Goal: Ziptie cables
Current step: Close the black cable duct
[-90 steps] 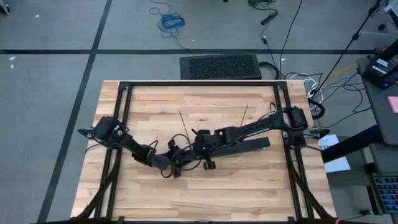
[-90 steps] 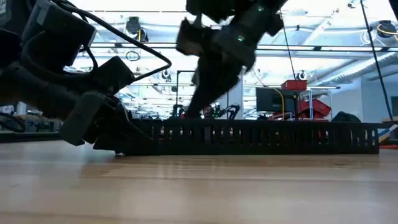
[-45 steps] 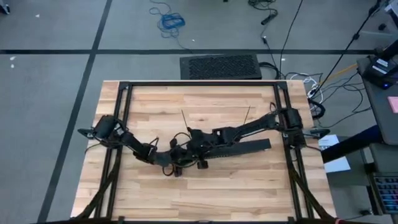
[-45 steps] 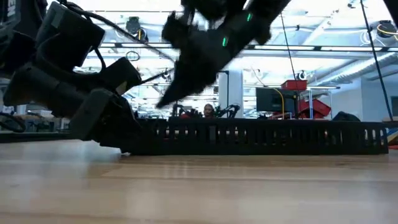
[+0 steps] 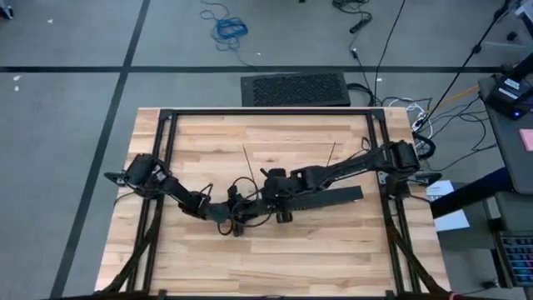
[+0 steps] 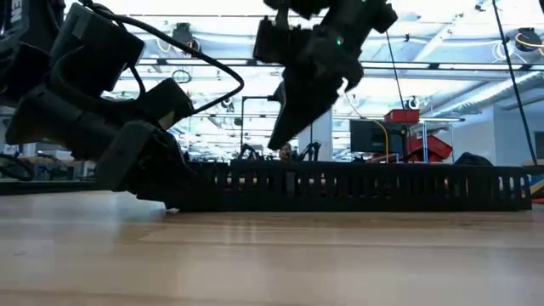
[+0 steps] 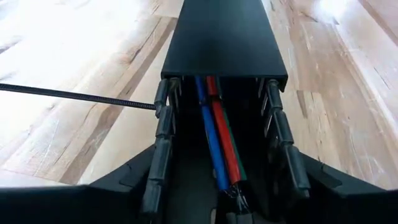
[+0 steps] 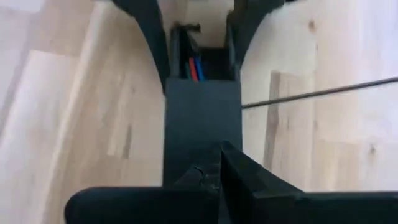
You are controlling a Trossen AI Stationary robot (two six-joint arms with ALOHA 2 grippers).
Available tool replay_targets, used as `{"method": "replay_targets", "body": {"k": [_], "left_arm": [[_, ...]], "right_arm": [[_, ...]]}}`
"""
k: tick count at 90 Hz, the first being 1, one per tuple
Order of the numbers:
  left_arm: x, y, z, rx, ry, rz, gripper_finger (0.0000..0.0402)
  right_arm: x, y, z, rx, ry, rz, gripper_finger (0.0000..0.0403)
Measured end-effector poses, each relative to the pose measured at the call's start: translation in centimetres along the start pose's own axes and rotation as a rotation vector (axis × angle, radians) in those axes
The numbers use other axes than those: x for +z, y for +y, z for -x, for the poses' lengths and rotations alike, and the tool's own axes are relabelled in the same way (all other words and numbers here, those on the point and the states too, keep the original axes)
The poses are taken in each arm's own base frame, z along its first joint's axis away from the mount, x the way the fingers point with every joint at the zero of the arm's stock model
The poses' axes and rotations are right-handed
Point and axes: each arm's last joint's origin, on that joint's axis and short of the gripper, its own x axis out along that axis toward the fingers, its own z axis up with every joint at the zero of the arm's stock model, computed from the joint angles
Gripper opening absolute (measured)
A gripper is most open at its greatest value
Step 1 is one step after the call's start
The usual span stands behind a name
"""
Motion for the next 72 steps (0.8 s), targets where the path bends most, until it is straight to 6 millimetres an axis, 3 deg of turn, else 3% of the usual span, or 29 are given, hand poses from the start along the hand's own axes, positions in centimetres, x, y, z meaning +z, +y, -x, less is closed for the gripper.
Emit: {"method": "replay_targets", "body": {"k": [25,37,48,72], "left_arm": [[-0.2,0.0,0.1,0.000,0.012,-0.011,0.0238],[-0.2,0.0,0.1,-0.003,0.012,-0.009,0.0238],[-0.1,0.0,0.0,-0.005,0.006,0.002,0.0238],[0.1,0.0,0.1,-0.003,-0.012,0.001,0.0240]], "right_arm": [[0.3,-0.5,-3.7,0.088,-0.079,-0.004,0.0000],[1.0,-1.0,-4.1,0.086,-0.169,0.002,0.0000],[1.2,-1.1,-3.3,0.043,-0.182,0.013,0.0000],[1.1,0.2,0.7,-0.019,-0.109,0.029,0.0000]]}}
